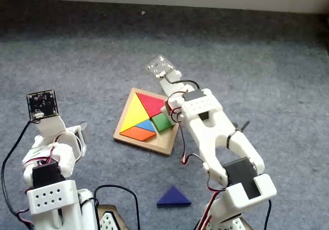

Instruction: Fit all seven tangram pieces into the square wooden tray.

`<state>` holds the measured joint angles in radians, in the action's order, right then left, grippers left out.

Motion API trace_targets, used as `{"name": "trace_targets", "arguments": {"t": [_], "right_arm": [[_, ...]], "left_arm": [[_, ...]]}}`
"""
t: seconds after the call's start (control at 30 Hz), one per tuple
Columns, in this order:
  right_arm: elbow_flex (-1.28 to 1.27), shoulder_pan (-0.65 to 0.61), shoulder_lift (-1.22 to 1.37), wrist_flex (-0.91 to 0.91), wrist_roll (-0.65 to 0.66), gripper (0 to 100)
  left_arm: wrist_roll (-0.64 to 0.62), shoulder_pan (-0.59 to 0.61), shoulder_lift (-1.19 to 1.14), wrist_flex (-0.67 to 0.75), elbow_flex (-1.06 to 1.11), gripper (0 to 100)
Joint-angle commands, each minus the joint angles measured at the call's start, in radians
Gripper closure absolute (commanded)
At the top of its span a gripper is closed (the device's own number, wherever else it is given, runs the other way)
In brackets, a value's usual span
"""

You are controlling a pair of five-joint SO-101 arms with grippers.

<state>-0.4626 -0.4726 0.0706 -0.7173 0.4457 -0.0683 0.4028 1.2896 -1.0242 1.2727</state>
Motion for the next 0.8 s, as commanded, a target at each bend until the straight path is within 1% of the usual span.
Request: {"name": "trace_targets", "arguments": {"t": [0.0,0.5,0.67,0.77], "right_arm": [[0.012,0.016,-0.065,-0.053,-0.011,73.5],[0.005,0.004,-0.051,-0.044,-0.011,73.5],[0.013,-0.001,0.028,-0.010,-0.011,73.5],[0.024,-0.001,0.022,-0.010,-0.011,73.5]], "left_arm": [[-0.009,-0.018,0.008,0.012,-0.007,77],[-0.009,-0.018,0.008,0.012,-0.005,77],[-0.009,-0.018,0.008,0.012,-0.005,77],[-0.009,-0.018,0.008,0.012,-0.004,77]]}}
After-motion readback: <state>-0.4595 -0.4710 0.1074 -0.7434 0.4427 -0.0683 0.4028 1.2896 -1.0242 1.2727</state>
